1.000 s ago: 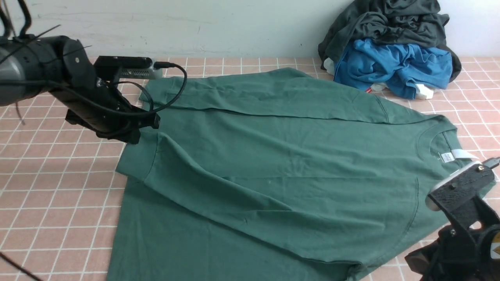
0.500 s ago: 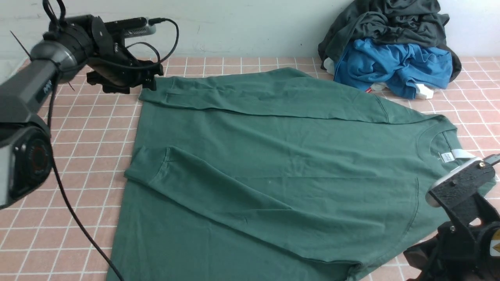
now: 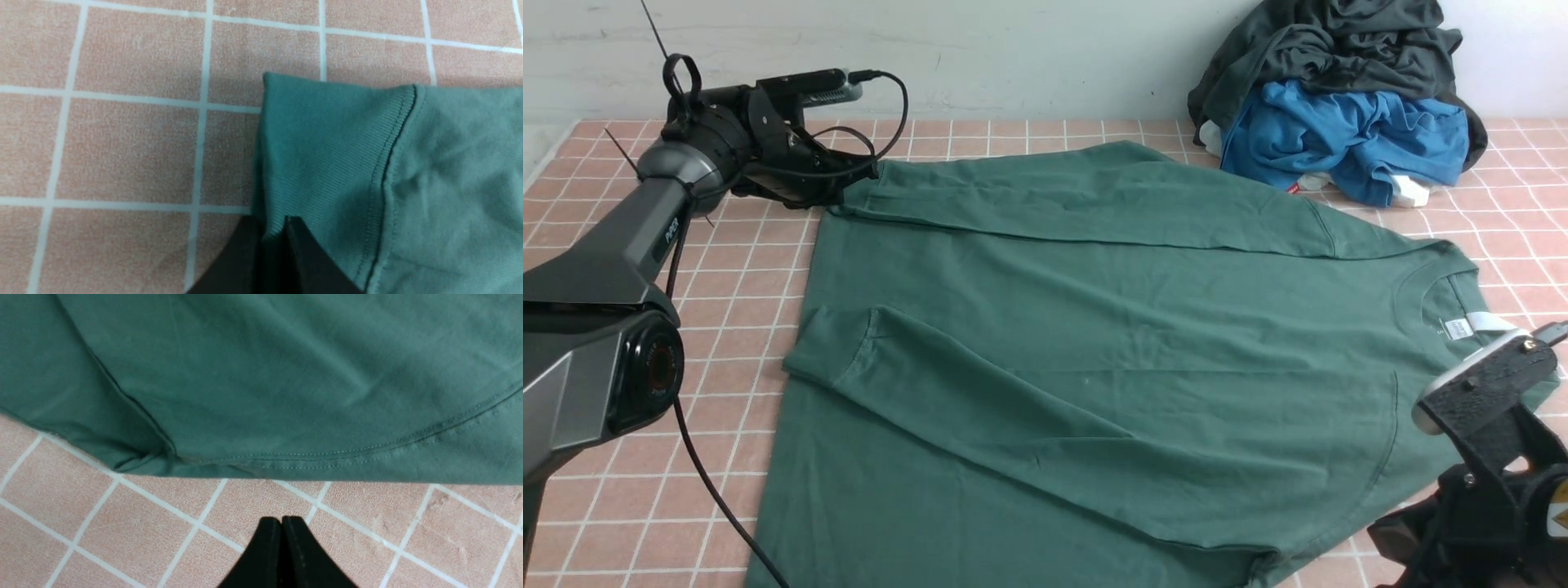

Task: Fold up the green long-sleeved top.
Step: Use the left arm to clamp the cuff farthest from it

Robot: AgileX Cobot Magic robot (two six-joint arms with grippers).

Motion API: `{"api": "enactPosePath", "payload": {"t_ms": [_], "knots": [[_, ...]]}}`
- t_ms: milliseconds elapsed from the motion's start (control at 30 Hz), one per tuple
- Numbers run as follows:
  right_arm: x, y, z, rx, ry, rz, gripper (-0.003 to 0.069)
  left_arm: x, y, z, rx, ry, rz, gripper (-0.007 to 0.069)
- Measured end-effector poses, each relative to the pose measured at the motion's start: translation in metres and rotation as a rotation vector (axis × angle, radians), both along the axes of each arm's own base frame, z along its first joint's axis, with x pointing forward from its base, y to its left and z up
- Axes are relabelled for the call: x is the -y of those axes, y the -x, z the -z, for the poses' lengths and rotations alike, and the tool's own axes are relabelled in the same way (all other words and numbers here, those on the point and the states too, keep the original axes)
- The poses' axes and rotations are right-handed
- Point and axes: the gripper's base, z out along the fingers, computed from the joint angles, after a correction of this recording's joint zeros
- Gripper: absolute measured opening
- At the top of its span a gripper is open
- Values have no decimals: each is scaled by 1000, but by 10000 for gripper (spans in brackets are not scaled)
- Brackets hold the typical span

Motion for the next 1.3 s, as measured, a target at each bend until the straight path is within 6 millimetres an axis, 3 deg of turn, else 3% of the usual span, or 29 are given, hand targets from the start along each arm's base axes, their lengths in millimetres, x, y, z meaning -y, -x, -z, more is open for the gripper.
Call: {"api": "enactPosePath", "payload": {"t_ms": [200,367,467,567,700,833,1067,1167,1300], "knots": [[0,0,0,2,6,-4,-10,1,11,-33,-49,-26,49,37],[0,0,0,3,8,-6,-10,1,33,-90,-90,-81,120,37],[0,0,0,7,7,-5,-10,-1,32,-98,-48,-130,135,37],[0,-1,-1,14,5,-4,-10,-2,25,-86,-12,-156,135,37],[0,-1,0,13,5,-5,-10,-3,9,-51,40,-173,129,43],[1,0,1,-1,23,-14,-10,-4,-3,-21,104,-181,112,120],[2,0,1,0,34,-22,-10,-6,-9,-28,215,-182,90,406],[1,-1,0,24,31,-22,-10,-7,-9,-28,209,-154,83,419],[1,-3,-1,49,38,-30,-10,-12,-9,-20,178,-139,72,351]]}}
